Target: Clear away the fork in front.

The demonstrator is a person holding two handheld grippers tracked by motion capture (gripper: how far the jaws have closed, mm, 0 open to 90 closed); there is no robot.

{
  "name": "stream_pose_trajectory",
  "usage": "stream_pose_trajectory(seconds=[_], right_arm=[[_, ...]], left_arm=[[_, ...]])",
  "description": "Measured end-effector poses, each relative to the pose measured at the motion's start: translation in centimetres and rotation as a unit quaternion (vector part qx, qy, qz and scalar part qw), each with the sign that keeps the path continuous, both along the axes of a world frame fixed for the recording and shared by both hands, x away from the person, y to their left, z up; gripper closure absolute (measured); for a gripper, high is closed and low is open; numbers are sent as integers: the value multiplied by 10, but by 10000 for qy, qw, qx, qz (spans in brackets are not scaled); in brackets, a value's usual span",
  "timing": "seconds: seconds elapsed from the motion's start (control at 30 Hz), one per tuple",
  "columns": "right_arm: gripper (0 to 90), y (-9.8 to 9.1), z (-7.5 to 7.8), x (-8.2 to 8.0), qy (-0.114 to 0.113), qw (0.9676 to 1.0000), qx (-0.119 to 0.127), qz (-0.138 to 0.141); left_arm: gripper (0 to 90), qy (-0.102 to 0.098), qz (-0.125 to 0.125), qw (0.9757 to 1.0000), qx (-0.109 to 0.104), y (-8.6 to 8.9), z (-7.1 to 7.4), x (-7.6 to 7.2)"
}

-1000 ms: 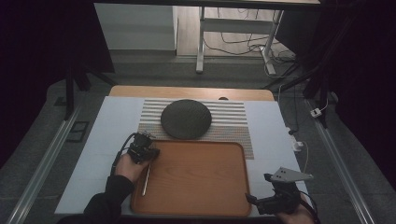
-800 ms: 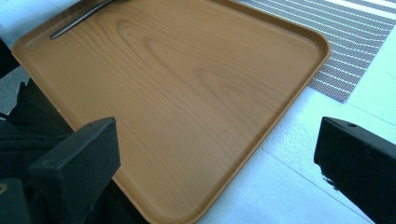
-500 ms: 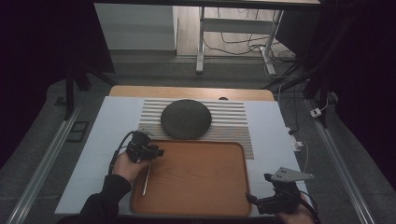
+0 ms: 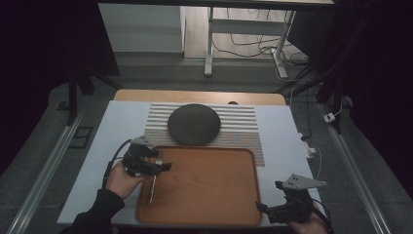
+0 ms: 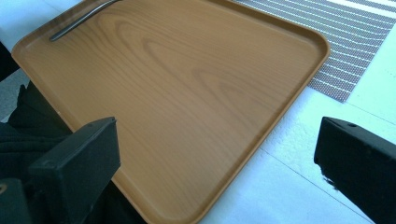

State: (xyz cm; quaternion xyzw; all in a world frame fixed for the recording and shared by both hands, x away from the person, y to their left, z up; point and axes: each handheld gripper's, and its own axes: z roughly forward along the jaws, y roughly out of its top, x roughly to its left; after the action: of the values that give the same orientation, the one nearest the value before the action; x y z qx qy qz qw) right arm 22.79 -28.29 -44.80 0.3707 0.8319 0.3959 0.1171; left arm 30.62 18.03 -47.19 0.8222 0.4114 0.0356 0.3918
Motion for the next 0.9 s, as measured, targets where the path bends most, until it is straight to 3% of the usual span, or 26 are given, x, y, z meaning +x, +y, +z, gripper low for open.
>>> stream_pose_trajectory(seconds=[0.33,0.67,0.8,0.9], right_arm=[[6,-1,0,0,4,10000,19,-33],[5,-3,1,0,-23,9994,-25,-354],[6,-7,1,2,-15,9986,-47,-525],[6,-10,1,3,46,9979,-59,-645]], left_arm=[[45,-150,137,9994,-276,30,11,-44],[1,-274,510,9959,-692,73,9,-95],[0,-260,658,9956,-619,82,6,-109],[0,-203,806,9960,-332,86,2,-118]])
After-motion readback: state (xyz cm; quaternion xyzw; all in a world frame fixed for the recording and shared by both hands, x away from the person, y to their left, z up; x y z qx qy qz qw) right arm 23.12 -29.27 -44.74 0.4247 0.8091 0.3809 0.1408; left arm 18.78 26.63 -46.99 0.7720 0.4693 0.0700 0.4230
